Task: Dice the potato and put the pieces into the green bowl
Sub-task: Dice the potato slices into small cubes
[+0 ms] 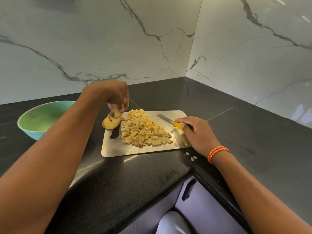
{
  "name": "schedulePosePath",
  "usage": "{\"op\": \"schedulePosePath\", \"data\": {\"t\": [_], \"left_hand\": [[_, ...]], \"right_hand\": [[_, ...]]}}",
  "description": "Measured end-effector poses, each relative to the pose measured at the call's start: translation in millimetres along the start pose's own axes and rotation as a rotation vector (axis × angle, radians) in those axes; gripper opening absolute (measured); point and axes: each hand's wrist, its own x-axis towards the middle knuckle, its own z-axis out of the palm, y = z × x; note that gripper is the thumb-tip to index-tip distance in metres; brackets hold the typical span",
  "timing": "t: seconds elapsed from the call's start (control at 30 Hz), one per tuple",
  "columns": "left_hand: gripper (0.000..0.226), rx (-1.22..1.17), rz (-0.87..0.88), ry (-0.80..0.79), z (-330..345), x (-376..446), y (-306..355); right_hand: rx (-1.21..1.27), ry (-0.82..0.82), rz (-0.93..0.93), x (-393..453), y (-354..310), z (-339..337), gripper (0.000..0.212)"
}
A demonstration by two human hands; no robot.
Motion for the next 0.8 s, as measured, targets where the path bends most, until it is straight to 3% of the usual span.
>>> {"op": "schedulePosePath", "data": {"t": [0.2,0.63,0.8], "left_hand": [[0.013,-0.078,0.005,-0.009,10,4,-4],[0.011,0.046,0.132,0.092,1,4,3],[0.013,-0.257,0.337,0.186,5,0,26]], "right_hand": [[0.004,-0.002,-0.005,-1,0,1,0.033],[0.014,0.007,-0.004,1,-1,0,0.033],[0.021,0.042,-0.003,1,1,1,0.033]]}}
